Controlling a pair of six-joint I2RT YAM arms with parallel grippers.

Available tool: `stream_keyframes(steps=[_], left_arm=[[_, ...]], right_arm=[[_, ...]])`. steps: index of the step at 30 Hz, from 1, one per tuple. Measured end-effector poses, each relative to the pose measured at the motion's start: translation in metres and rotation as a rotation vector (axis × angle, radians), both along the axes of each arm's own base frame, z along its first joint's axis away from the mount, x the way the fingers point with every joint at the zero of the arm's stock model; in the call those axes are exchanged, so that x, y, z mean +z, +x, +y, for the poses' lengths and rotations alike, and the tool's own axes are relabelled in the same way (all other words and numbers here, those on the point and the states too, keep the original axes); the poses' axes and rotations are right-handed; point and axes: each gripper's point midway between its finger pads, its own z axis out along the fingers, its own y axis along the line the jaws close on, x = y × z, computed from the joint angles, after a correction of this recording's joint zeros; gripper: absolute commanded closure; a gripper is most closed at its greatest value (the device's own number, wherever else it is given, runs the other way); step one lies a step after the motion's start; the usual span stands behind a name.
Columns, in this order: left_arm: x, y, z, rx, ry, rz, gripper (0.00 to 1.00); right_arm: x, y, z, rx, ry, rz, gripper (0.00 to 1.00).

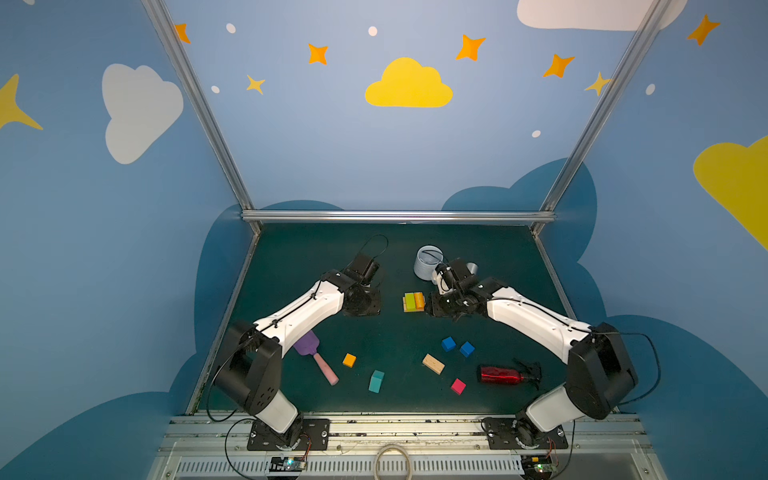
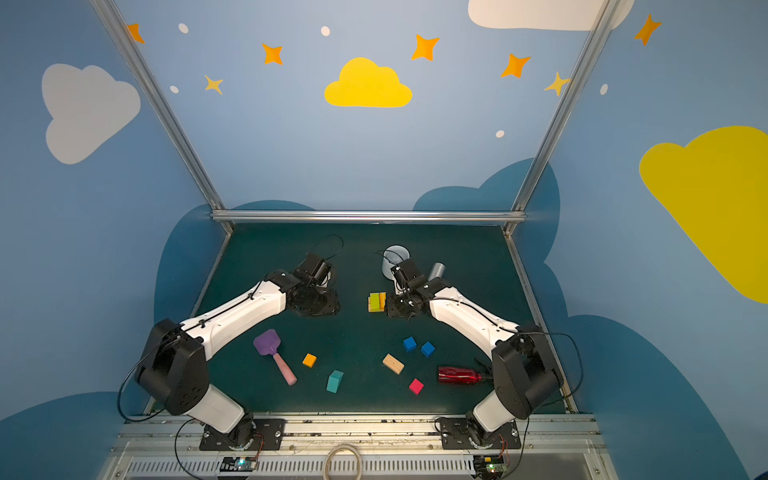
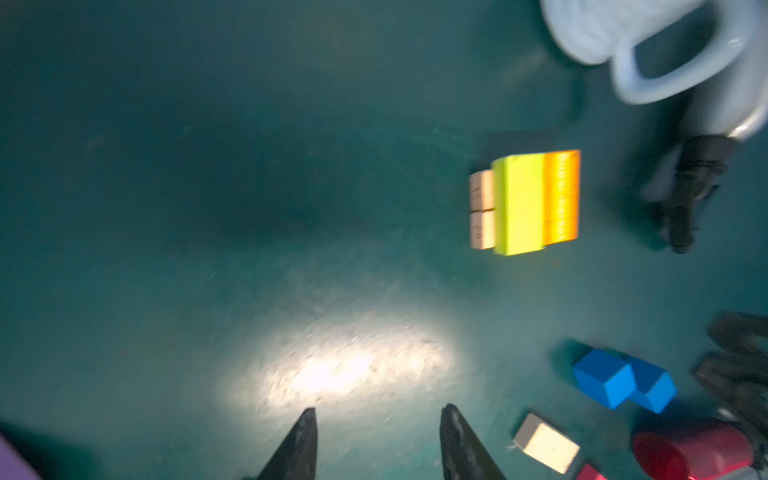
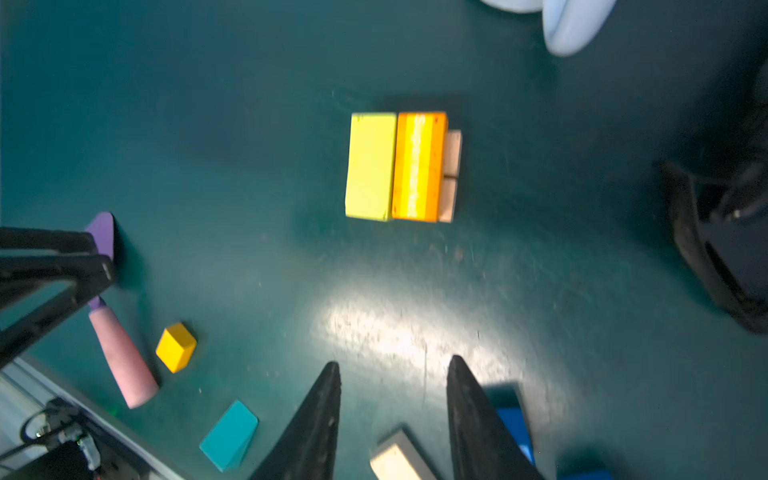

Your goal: Build the wood block tower

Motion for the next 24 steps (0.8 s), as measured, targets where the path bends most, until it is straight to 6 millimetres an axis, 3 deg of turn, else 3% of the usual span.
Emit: stream_keyframes(steps=[8, 16, 24], left_arm=[[0.001, -0.039, 0.018, -0.015, 0.072, 0.013, 0.42], [-0.031, -0.078, 0.036, -0.019, 0.186, 0.126, 0.36], [-0.048, -0.097, 0.044, -0.015, 0.236, 0.185, 0.35]], right_arm=[[-0.010, -0.022, -0.014, -0.005, -0.029, 0.018, 0.58], [-0.018, -0.030, -0.018, -0.009, -0.037, 0.034, 0.58], [-0.017, -0.035, -0.024, -0.014, -0.030, 0.023, 0.58]])
